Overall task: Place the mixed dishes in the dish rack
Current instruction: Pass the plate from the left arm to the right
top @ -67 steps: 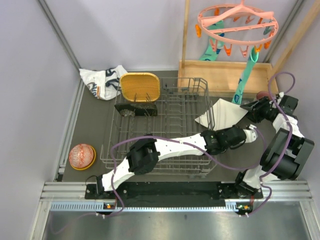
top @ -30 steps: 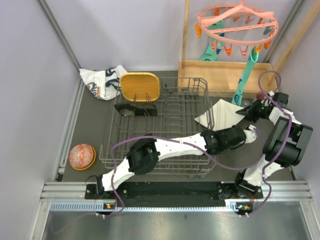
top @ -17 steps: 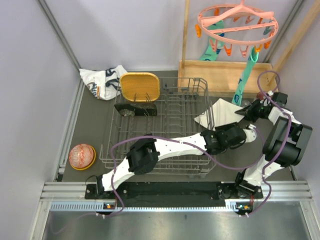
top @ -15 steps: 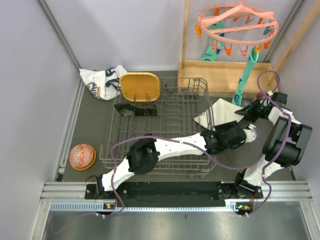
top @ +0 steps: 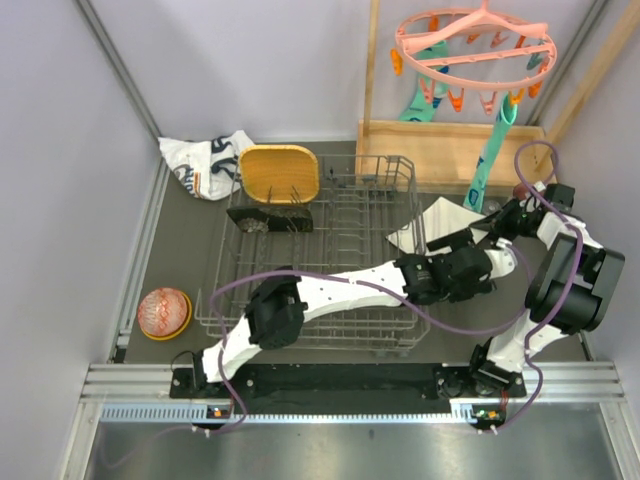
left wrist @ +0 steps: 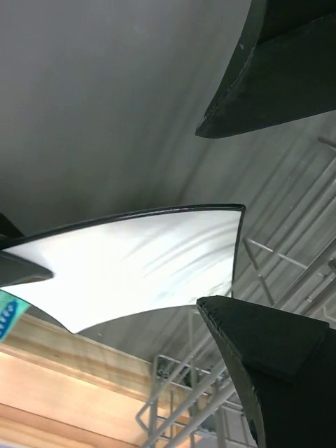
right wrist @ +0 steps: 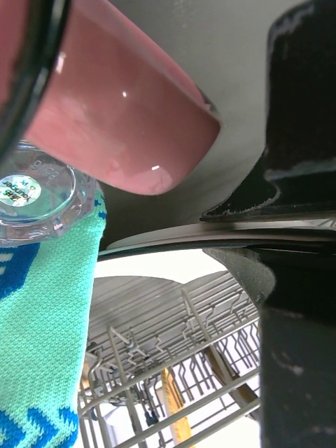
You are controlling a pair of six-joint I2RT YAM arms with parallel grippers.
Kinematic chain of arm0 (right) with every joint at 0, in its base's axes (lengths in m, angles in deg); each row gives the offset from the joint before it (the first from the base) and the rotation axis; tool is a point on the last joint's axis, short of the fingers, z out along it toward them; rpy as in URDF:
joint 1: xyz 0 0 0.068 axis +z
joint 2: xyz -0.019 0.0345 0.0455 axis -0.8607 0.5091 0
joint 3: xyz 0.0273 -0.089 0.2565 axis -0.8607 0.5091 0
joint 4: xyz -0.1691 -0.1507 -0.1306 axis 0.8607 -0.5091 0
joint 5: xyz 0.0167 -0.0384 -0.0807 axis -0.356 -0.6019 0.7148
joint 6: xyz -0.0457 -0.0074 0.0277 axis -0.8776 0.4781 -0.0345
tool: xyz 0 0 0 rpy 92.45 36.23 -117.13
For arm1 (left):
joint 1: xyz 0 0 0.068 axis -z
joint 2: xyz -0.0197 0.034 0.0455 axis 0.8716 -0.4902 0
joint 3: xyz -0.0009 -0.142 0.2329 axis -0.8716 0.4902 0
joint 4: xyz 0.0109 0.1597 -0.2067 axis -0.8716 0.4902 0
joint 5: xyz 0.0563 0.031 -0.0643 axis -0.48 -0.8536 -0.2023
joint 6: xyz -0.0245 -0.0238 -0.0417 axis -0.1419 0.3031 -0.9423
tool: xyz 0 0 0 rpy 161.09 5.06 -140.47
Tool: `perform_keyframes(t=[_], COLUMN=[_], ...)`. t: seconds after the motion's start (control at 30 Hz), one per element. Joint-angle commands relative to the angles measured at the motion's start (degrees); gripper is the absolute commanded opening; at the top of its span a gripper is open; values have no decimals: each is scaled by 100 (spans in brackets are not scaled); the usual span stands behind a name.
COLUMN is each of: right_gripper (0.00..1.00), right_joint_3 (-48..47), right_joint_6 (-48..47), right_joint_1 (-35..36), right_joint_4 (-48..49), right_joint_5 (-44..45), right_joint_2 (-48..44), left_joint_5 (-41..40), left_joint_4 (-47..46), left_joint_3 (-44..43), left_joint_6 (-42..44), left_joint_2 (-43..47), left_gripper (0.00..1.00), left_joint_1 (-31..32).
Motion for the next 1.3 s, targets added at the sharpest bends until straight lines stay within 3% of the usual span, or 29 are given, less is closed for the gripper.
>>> perform_keyframes(t=[0.0, 0.27, 0.5, 0.67, 0.93, 1.27], right_gripper=[0, 0, 0, 0, 0, 0], right_joint_3=[-334, -316, -281, -351, -737, -1203], right_joint_6=[111, 146, 138, 120, -249, -933], right_joint_1=[69, 60, 69, 69, 69, 69], right_joint_4=[-4, 66, 128, 250, 58, -267], right_joint_5=[-341, -367, -289, -227, 309, 914], right_joint_2=[-297, -253, -359, -752, -1650, -2424], left_joint_5=[-83, -443, -681, -953, -1067, -1524], left_joint_4=[31, -39, -13, 49, 163, 488], left_joint_3=[-283, 86, -176, -318, 850, 1229], left_joint_6=[-283, -345, -450, -784, -1672, -1787], left_joint_2=[1026, 1650, 1897, 2651, 4514, 5368], left_gripper=[98, 98, 98, 98, 99, 99], left_joint_1=[21, 12, 12, -66, -496, -656])
